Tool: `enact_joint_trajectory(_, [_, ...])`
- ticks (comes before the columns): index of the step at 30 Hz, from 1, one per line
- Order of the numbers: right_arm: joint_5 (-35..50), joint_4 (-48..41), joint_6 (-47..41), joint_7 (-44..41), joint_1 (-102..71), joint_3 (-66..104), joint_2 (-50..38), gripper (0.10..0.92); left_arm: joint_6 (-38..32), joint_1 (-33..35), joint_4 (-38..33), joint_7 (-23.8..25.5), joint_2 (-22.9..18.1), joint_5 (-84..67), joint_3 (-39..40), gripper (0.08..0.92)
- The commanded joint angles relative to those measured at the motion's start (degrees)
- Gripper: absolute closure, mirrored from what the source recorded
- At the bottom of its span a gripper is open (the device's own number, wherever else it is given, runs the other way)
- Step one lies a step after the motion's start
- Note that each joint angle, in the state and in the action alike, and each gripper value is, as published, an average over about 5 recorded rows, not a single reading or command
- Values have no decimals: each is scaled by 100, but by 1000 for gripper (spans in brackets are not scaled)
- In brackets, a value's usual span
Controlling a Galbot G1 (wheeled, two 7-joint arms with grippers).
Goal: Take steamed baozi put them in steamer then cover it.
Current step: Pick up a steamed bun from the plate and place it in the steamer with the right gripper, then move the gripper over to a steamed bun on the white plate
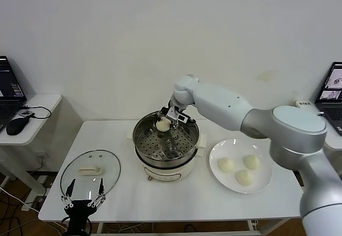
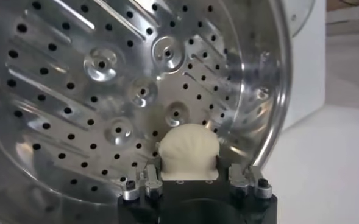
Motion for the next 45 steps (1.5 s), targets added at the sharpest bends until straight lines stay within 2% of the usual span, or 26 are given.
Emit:
enact_joint_trajectory(1, [-614,-302,324,164,-125,93,137,408,3,-9,8,-2,-2,5,-5,177])
enact_joint_trajectory(6, [-384,-146,286,191,-39,107,61,282,4,0,-19,-9,-18,12,-5,177])
enact_joint_trajectory(9, [294,265,-12,-20,168,15,-174,228,7,18,-41,-7,-20,20,-8,177])
enact_joint_trajectory(11, [970,733,-501,-347,390,-136,-460,208,9,29,-63,-4,-20,22,-13,177])
enact_joint_trajectory(16, [2618,2198,-2385,-965,1062,-493,-1389,203,22,32,-128,8,10,12,-47,177])
enact_joint_trajectory(23, [3648,3609,-4293,-1071,1378,-418,-2947,203,98,0,-165,14,103,16,-89,177])
enact_joint_trajectory(27, [3770,4217,-4797,-1139,1357,-332,-3890,203,165,-5,-197,-2,198,1,-142,177])
enact_joint_trajectory(35, [3437,5102,-4763,-1365,938,-251,-5657,203,181,-35,-217,-6,434,-64,-210,177])
enact_joint_trajectory(40, [2913,5239,-4756,-1250,96,73,-6086,203,197,-89,-223,0,440,-51,-147,177])
enact_joint_trajectory(45, [2343,5019,-4688,-1158,-930,760,-6031,203,236,-127,-233,16,395,-39,-132,177])
